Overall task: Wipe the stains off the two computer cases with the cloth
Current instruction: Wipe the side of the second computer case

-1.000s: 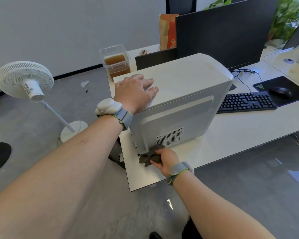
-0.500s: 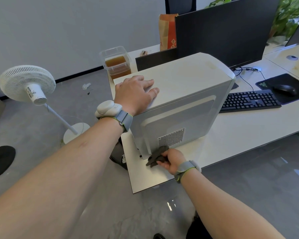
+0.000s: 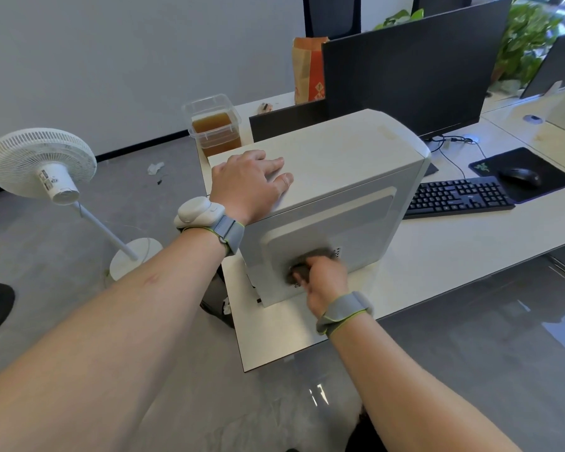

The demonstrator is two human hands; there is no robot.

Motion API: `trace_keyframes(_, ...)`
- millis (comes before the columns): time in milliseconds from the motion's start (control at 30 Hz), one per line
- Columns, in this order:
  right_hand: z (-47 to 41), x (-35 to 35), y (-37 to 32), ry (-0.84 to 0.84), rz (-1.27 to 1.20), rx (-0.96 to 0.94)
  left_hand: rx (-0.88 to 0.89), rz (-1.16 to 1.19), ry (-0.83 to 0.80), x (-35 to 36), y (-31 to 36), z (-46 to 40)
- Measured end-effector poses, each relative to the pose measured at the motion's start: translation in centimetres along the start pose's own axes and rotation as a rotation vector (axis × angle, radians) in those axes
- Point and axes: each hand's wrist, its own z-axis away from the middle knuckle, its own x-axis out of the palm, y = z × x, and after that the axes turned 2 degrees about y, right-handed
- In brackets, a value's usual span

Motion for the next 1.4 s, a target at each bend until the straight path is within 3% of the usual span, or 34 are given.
trace_keyframes(100,-0.1,-0.2,-5.6,0.116,-0.054,-0.373,0.011,-0.004,-0.009,0.1,-0.1,-0.1)
trace_keyframes(233,0.3,-1.5,-8.2,0.227,0.090,-0.593,0.021,-0.013,-0.014,0.0,-0.1,-0.2)
trace_keyframes(267,-0.2,-2.0,-7.4,0.226,0.167,-0.557,0.017,-0.009,-0.020,0.0,-0.1,-0.2)
trace_keyframes(400,-1.8,-3.8,-3.5,0.029,0.378,0.057,0.018,-0.012,-0.019,0.1,-0.2,0.0)
trace_keyframes(467,-1.0,-4.4,-4.1,-0.011,0.275,0.083,0.020,-0.008,-0.006,0.1,-0.2,-0.2)
trace_keyframes(533,-0.4,-4.3,-5.9,0.068,0.195,-0.119,0.017,0.000,0.001,0.1,-0.1,-0.3)
trace_keyframes(600,0.2,-4.0,-8.8,0.109,0.188,-0.469,0.014,-0.002,0.002,0.1,0.1,-0.4)
trace_keyframes(700,2.4,-2.5,-13.0,0.070,0.280,-0.835,0.005,-0.007,-0.011,0.1,0.2,-0.5)
trace_keyframes(800,4.1,-1.6,-13.5,0.009,0.634,-0.966,0.000,-0.007,-0.021,-0.1,0.3,-0.5)
trace_keyframes(867,4.8,-2.1,-12.9,-0.125,0.881,-1.020,0.008,-0.012,-0.040,-0.4,0.6,-0.3)
trace_keyframes(933,4.6,-2.6,-13.3,-0.214,0.943,-1.126,0.038,-0.031,-0.079,-0.9,0.6,-0.2)
trace_keyframes(1067,2.7,-2.7,-18.8,-0.035,0.989,-1.429,0.021,-0.190,-0.257,-1.7,3.0,-0.2)
trace_keyframes(1200,-0.5,-2.8,-23.7,0.120,1.095,-1.305,-0.060,-0.280,-0.279,-0.3,4.4,0.9)
trace_keyframes(1333,-2.4,-3.1,-26.1,0.020,1.082,-0.937,-0.084,-0.263,-0.232,-0.1,4.6,1.7)
trace_keyframes(1400,-2.6,-3.2,-26.1,-0.004,1.081,-0.884,-0.093,-0.274,-0.212,0.1,4.9,2.1)
